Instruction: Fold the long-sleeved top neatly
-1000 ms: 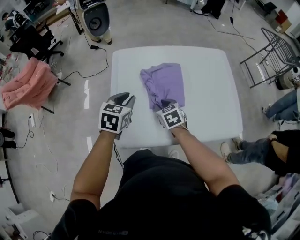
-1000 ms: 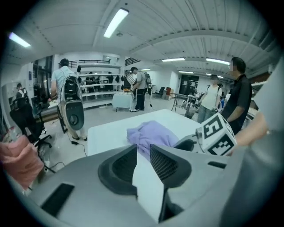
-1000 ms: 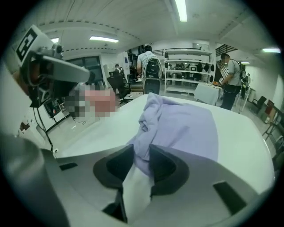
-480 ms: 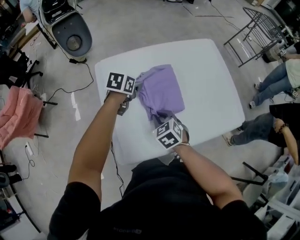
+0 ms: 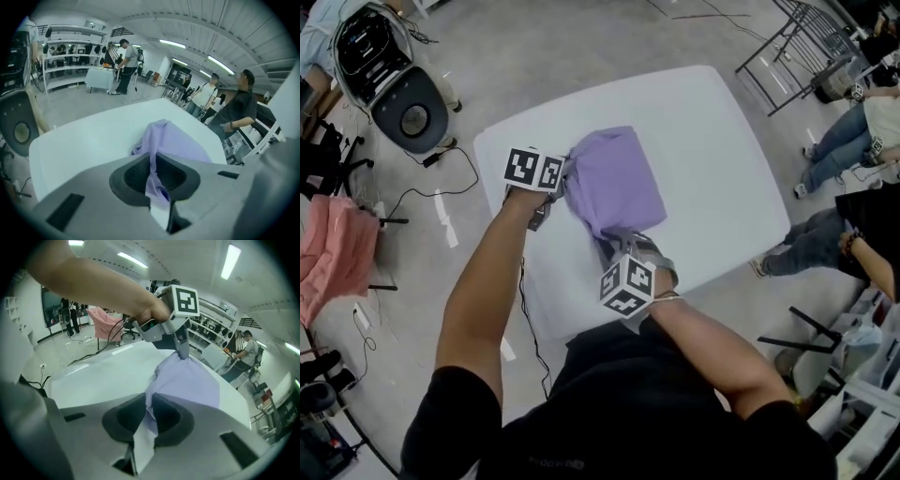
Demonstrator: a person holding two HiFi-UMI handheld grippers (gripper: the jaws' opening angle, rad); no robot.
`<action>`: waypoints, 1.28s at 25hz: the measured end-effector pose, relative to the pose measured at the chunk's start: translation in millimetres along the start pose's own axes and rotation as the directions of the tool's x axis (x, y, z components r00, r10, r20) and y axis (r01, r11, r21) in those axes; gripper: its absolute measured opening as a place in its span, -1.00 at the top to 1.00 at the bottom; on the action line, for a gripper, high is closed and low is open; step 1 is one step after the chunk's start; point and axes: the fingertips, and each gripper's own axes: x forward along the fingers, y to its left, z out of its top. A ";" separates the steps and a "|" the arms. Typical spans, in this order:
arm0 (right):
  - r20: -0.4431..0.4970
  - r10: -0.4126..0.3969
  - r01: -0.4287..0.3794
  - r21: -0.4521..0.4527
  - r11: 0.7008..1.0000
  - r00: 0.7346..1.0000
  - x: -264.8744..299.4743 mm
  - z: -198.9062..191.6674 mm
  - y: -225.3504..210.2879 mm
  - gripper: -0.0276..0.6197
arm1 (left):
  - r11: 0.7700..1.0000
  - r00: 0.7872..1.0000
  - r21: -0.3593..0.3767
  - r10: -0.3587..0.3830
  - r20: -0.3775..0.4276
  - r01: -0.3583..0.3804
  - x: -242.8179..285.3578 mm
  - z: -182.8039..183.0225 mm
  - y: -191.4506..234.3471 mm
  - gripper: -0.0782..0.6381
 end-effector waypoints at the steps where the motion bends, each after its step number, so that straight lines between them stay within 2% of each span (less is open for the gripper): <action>1: -0.001 -0.007 0.007 -0.025 1.000 1.000 -1.2 1.9 -0.2 0.76 | 1.000 1.000 0.007 -0.012 0.018 0.012 -5.2 8.3 -0.1 0.67; 6: -0.028 -0.088 0.083 -0.158 0.984 0.996 -5.7 6.3 -9.5 0.77 | 0.995 0.998 0.085 -0.046 0.048 0.041 -11.2 42.9 4.4 0.68; 9: -0.097 -0.068 0.045 -0.219 0.975 0.993 11.8 -4.0 11.4 0.77 | 1.000 0.998 0.011 0.008 0.058 -0.008 -7.1 34.6 40.8 0.76; 11: -0.095 -0.054 0.033 -0.205 0.978 0.994 16.0 -14.6 14.0 0.77 | 0.998 0.998 0.018 0.063 0.024 -0.063 3.5 26.8 48.6 0.77; 13: -0.075 -0.043 0.030 -0.171 0.985 0.996 13.3 -21.8 4.4 0.72 | 0.996 0.996 0.034 0.084 0.028 -0.085 11.8 30.2 42.7 0.76; 15: -0.065 -0.023 0.013 -0.150 0.989 0.998 13.4 -20.2 5.2 0.53 | 0.999 0.998 0.013 0.039 0.056 -0.040 6.0 30.4 38.1 0.73; 17: -0.051 0.003 -0.010 -0.135 0.991 0.999 10.2 -10.5 18.4 0.36 | 1.000 0.997 -0.011 -0.022 0.070 0.023 -8.9 20.5 37.2 0.40; 18: -0.039 0.006 -0.011 -0.127 0.992 0.999 6.5 -6.3 22.4 0.35 | 0.999 0.997 -0.013 -0.040 0.066 0.041 -14.3 15.2 36.3 0.38; 21: -0.020 -0.014 0.011 -0.130 0.991 1.000 0.4 -7.4 13.0 0.50 | 0.998 0.998 0.000 -0.064 -0.010 0.064 -4.7 4.2 28.0 0.36; 23: -0.028 -0.034 0.028 -0.175 0.984 0.999 1.8 -12.7 2.7 0.73 | 0.998 0.997 -0.003 -0.060 -0.056 0.060 10.1 1.5 23.5 0.37; 24: -0.032 -0.041 0.034 -0.198 0.980 0.999 2.7 -11.5 3.4 0.81 | 0.999 0.997 -0.012 -0.050 -0.060 0.049 12.8 -0.5 25.4 0.42; 25: -0.032 -0.046 0.038 -0.216 0.976 0.998 3.7 -7.5 9.1 0.87 | 0.999 0.998 -0.025 -0.038 -0.051 0.037 11.7 -3.6 29.7 0.63; 27: -0.025 -0.045 0.037 -0.246 0.969 0.999 6.8 2.9 26.5 0.88 | 0.999 0.999 -0.040 -0.025 -0.025 0.024 5.1 -10.5 38.6 0.72; 32: -0.046 -0.015 0.002 -0.280 0.960 0.999 25.2 -5.6 42.5 0.90 | 1.000 0.999 0.013 0.011 -0.038 -0.011 4.2 -23.5 46.1 0.72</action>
